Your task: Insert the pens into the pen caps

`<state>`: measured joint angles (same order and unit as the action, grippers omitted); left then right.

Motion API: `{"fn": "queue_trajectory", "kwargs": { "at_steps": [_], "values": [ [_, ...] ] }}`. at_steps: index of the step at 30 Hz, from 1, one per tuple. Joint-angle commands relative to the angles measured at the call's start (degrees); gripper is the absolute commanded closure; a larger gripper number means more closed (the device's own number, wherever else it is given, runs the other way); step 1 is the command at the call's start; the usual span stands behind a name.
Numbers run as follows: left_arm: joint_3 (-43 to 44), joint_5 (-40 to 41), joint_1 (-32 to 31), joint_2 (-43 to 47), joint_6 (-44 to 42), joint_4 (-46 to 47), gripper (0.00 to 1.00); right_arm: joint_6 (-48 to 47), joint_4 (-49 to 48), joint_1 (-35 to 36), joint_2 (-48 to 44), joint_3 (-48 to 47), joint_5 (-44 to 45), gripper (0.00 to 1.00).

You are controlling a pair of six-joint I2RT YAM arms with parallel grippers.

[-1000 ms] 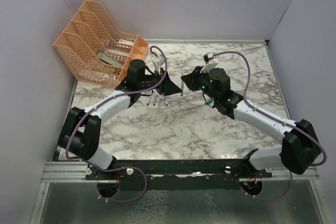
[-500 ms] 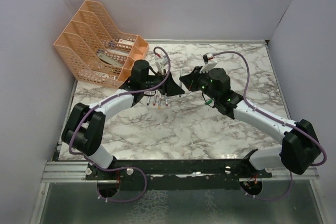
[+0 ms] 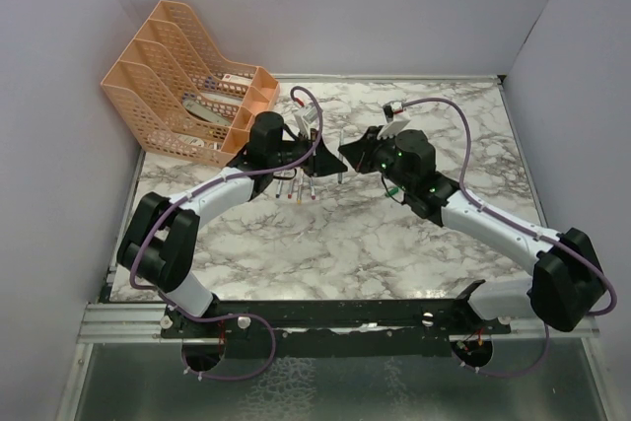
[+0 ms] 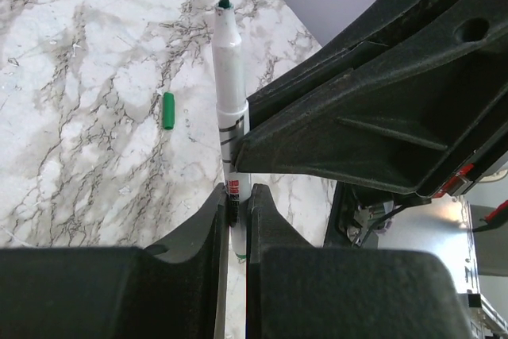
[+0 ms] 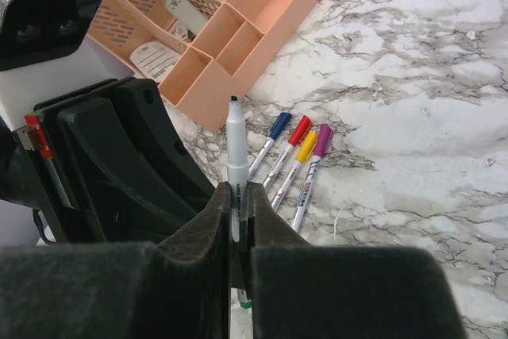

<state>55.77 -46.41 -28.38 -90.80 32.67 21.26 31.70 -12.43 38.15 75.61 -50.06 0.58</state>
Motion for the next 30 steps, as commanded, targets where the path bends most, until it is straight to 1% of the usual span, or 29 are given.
{"fn": "queue_trajectory", "kwargs": {
  "at_steps": [1,3,6,9,12,16,21,24,27,30],
  "values": [
    [-0.67,2.25,-0.49,1.06,-0.20,1.91,1.00,-0.76,-0.69,0.08,-2.38,0.47,0.99,0.99],
    [-1.50,3.06,-0.53,1.28,0.07,1.86,1.00,-1.19,0.61,0.08,-3.20,0.30,2.98,0.97],
    [-2.98,4.24,-0.53,1.46,0.08,1.42,1.00,-1.38,4.05,0.07,-4.90,-0.17,7.45,0.83],
    [-4.18,5.63,-0.53,1.51,-1.08,-0.75,1.00,-1.34,7.79,0.08,-7.23,-0.04,12.08,0.74],
    [-4.40,8.57,-0.53,1.45,-4.34,-6.00,1.00,0.41,13.18,0.04,-8.83,-0.32,17.60,0.72],
    [-3.40,13.11,-0.62,2.08,-9.58,-13.98,1.00,5.71,26.05,0.08,-6.93,-3.38,25.39,0.72],
    [-1.89,17.07,-0.58,2.61,-13.64,-20.65,1.00,15.45,44.76,0.08,1.29,-8.86,32.79,0.71],
    [-1.71,17.19,-0.62,2.44,-14.49,-21.96,1.00,21.78,54.63,0.08,8.24,-12.31,34.28,0.68],
    [-1.82,16.25,-0.71,2.21,-14.48,-21.98,1.00,25.09,57.16,0.08,13.03,-13.13,33.42,0.64],
    [-1.89,15.78,-0.86,2.01,-14.57,-22.01,1.00,27.18,56.91,-0.08,15.52,-12.96,32.12,0.63]
  ]
}}
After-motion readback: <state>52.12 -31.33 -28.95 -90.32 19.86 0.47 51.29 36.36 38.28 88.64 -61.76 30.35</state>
